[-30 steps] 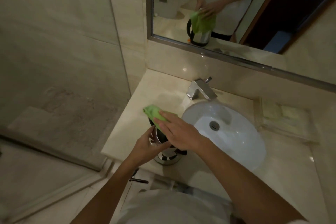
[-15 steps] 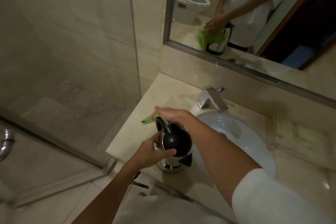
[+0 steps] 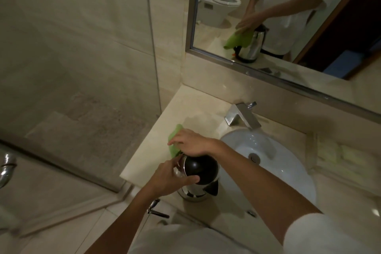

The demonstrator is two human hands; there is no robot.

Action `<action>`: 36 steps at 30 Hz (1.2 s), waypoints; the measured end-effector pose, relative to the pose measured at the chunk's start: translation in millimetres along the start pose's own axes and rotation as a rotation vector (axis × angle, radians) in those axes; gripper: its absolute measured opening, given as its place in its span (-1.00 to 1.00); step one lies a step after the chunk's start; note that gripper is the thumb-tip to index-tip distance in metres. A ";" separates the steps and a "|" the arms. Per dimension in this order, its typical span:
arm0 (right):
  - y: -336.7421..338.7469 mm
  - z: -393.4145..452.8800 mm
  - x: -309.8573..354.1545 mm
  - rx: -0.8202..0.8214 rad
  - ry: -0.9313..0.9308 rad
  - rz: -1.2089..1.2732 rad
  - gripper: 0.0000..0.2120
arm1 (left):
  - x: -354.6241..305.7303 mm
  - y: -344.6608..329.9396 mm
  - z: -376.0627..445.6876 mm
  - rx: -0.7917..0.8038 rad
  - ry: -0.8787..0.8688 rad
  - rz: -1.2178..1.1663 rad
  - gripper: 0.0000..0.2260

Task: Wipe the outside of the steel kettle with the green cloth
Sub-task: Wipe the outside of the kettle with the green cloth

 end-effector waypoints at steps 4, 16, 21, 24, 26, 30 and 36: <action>-7.9 -42.9 -6.9 -0.192 0.043 0.063 -0.60 | -2.8 0.1 -3.2 -0.009 -0.038 0.006 -0.29; -37.8 -147.4 -48.7 -0.417 -0.197 0.188 -0.51 | -36.4 31.2 13.2 -0.014 -0.193 0.247 0.01; -48.0 -166.7 -30.8 -0.503 -0.297 0.128 -0.53 | -71.0 18.3 41.0 0.237 -0.404 0.679 0.01; -50.7 -166.0 -17.4 -0.483 -0.340 0.015 -0.50 | -73.4 16.9 48.7 0.282 -0.449 0.741 -0.02; -46.8 -165.4 -13.6 -0.516 -0.370 0.007 -0.53 | -74.2 17.6 45.9 0.255 -0.495 0.790 -0.06; -26.8 -153.5 -23.5 -0.608 -0.438 0.039 -0.66 | -61.1 23.1 41.7 0.074 -0.468 0.761 -0.23; 3.1 -132.0 -42.9 -0.548 -0.443 0.019 -0.57 | -40.3 25.3 36.1 -0.135 -0.274 0.439 -0.49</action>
Point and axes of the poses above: each hand's wrist, its own z-axis towards the middle knuckle, its own y-axis out of the back of the hand, x = y × z, the point moved 9 cm from there along z, towards the middle knuckle, and after that the axes turned 9 degrees about -z, right-handed, at the moved point
